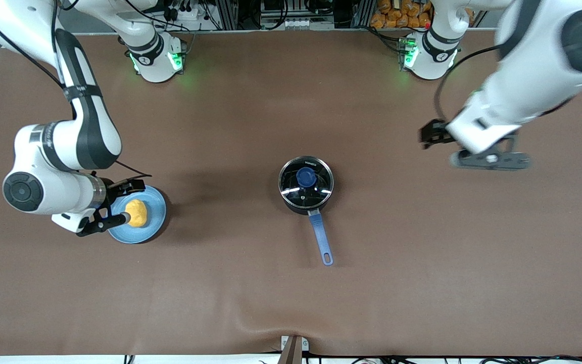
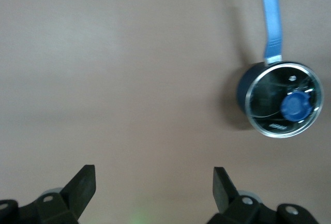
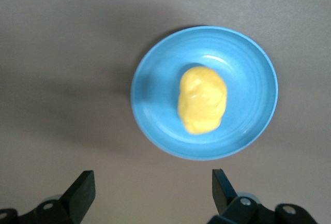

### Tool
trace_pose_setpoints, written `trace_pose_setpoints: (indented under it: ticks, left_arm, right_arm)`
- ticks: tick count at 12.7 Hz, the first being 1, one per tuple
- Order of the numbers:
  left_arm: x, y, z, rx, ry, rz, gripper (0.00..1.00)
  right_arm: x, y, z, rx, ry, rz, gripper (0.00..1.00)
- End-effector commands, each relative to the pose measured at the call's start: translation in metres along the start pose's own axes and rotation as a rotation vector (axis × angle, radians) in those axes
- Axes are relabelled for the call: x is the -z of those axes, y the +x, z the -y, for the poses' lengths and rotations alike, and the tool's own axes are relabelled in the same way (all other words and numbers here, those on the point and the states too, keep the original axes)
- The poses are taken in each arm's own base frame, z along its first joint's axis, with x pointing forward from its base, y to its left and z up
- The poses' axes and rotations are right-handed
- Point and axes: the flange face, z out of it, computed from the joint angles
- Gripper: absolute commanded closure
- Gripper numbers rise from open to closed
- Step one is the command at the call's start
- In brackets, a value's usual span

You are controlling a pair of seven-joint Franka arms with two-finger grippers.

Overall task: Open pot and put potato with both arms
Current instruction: 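Grasp the potato with the right gripper while the left grasps the knob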

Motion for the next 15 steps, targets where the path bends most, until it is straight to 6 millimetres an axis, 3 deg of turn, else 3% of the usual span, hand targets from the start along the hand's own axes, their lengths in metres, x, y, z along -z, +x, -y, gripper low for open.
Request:
trace_pose_setpoints:
  ticks: [1,3,5,8,10,11,15]
  left_arm:
    - [-0.041,-0.001,-0.084,0.074,-0.006,-0.012,0.0]
    - [-0.077,0.012,-0.112,0.066,-0.031,-0.032,0.0]
    - [-0.109,0.005,-0.151,0.021,-0.036,-0.033,0.0]
    - [-0.157,0.012,-0.18,0.127,-0.072,-0.056,0.0]
    - [-0.192,-0.003,-0.214,0.151,-0.057,-0.046,0.0]
    - [-0.205,-0.004,-0.22,0.168,-0.053,-0.044,0.0]
    - [-0.213,-0.011,-0.228,0.197,-0.052,-0.037,0.0]
  right_arm:
    - [-0.043,-0.009,-0.031,0.009,0.022,0.008,0.0]
    - [-0.062,-0.002,-0.038,0.005,0.026,0.009,0.0]
    - [-0.084,0.004,-0.045,0.001,0.032,0.005,0.0]
    - [-0.106,0.011,-0.052,-0.009,0.038,-0.003,0.0]
    - [-0.114,0.014,-0.055,-0.013,0.036,-0.012,0.0]
    - [-0.118,0.015,-0.055,-0.014,0.038,-0.011,0.0]
    - [-0.119,0.018,-0.055,-0.034,0.064,-0.027,0.0]
